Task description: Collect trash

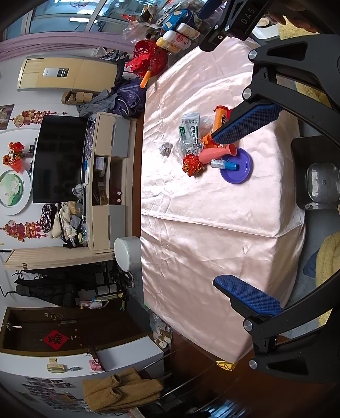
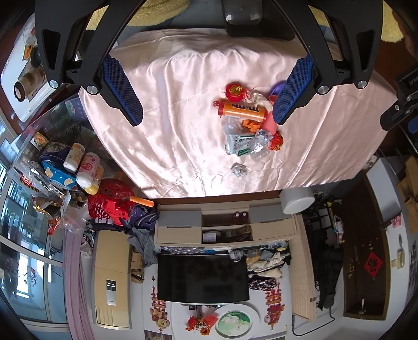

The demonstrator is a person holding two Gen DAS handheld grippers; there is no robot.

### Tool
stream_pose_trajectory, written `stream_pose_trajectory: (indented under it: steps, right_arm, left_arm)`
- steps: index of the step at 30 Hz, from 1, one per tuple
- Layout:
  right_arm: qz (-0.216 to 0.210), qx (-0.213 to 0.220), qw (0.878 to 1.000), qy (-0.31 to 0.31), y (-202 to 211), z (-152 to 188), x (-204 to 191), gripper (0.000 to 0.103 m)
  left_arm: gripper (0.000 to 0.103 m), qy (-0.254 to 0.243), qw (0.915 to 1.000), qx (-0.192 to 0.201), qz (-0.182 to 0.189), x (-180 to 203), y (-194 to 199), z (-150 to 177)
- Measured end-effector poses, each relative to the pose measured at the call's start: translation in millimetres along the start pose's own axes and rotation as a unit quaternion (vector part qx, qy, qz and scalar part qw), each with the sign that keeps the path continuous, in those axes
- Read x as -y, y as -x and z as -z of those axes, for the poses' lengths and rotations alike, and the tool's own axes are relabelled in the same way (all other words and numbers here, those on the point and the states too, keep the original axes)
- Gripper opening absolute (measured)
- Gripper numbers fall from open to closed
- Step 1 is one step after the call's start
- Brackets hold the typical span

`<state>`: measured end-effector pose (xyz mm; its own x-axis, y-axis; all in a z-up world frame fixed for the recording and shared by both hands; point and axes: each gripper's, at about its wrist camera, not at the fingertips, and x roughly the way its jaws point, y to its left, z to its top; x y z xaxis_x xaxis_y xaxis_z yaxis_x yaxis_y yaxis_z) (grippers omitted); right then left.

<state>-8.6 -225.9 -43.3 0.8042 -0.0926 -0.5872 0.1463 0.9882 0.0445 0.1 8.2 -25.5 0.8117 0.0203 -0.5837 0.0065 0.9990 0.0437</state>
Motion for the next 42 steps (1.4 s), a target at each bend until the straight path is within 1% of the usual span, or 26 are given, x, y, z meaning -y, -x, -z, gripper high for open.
stream_pose_trajectory:
  steps: [5,8,11,13,16,19,23,26,28,29,31,33,37,40,42]
  right_arm:
    - [-0.021,-0.007,0.999,-0.027,-9,-3,15,0.1]
    - [-0.024,-0.023,0.999,-0.031,-24,1,18,0.1]
    - [-0.037,-0.046,0.998,-0.027,-43,9,16,0.1]
    - [-0.045,-0.063,0.997,-0.014,-57,15,10,0.1]
    - [-0.041,-0.085,0.996,-0.001,-76,25,4,0.1]
    - [-0.06,-0.103,0.993,-0.003,-92,35,3,0.1]
    - [-0.077,-0.124,0.989,0.019,-108,50,-3,0.1]
    - [-0.096,-0.134,0.986,0.031,-119,59,-8,0.096]
    - [-0.104,-0.14,0.984,0.035,-126,62,-11,0.083]
    - [-0.108,-0.143,0.983,0.035,-131,63,-12,0.08]
    - [-0.117,-0.15,0.981,0.03,-141,65,-11,0.068]
    - [-0.12,-0.157,0.98,0.03,-148,67,-12,0.066]
    - [-0.123,-0.165,0.978,0.044,-157,71,-19,0.066]
    - [-0.104,-0.166,0.978,0.066,-160,75,-26,0.067]
    - [-0.09,-0.163,0.979,0.08,-160,75,-28,0.066]
  left_arm:
    - [0.095,-0.01,0.9999,-0.003,-0.004,-3,-12,-9]
    - [0.095,-0.013,0.9998,-0.011,-0.004,-8,-24,-8]
    - [0.095,-0.017,0.9992,-0.036,0.005,-8,-44,-2]
    - [0.095,-0.019,0.9979,-0.06,0.015,-9,-61,4]
    - [0.095,-0.028,0.9953,-0.091,0.018,-5,-83,16]
    - [0.095,-0.031,0.9925,-0.115,0.025,-3,-103,28]
    - [0.095,-0.035,0.9879,-0.146,0.04,3,-131,41]
    - [0.09,-0.035,0.9852,-0.159,0.053,10,-150,48]
    - [0.087,-0.041,0.9836,-0.166,0.058,14,-159,50]
    - [0.085,-0.044,0.983,-0.168,0.06,16,-162,50]
    - [0.081,-0.049,0.982,-0.172,0.062,20,-169,50]
    - [0.077,-0.05,0.9809,-0.176,0.066,24,-174,49]
    - [0.075,-0.05,0.9792,-0.182,0.074,30,-183,45]
    - [0.075,-0.049,0.9782,-0.185,0.08,35,-189,40]
    - [0.072,-0.049,0.9774,-0.187,0.085,39,-193,38]
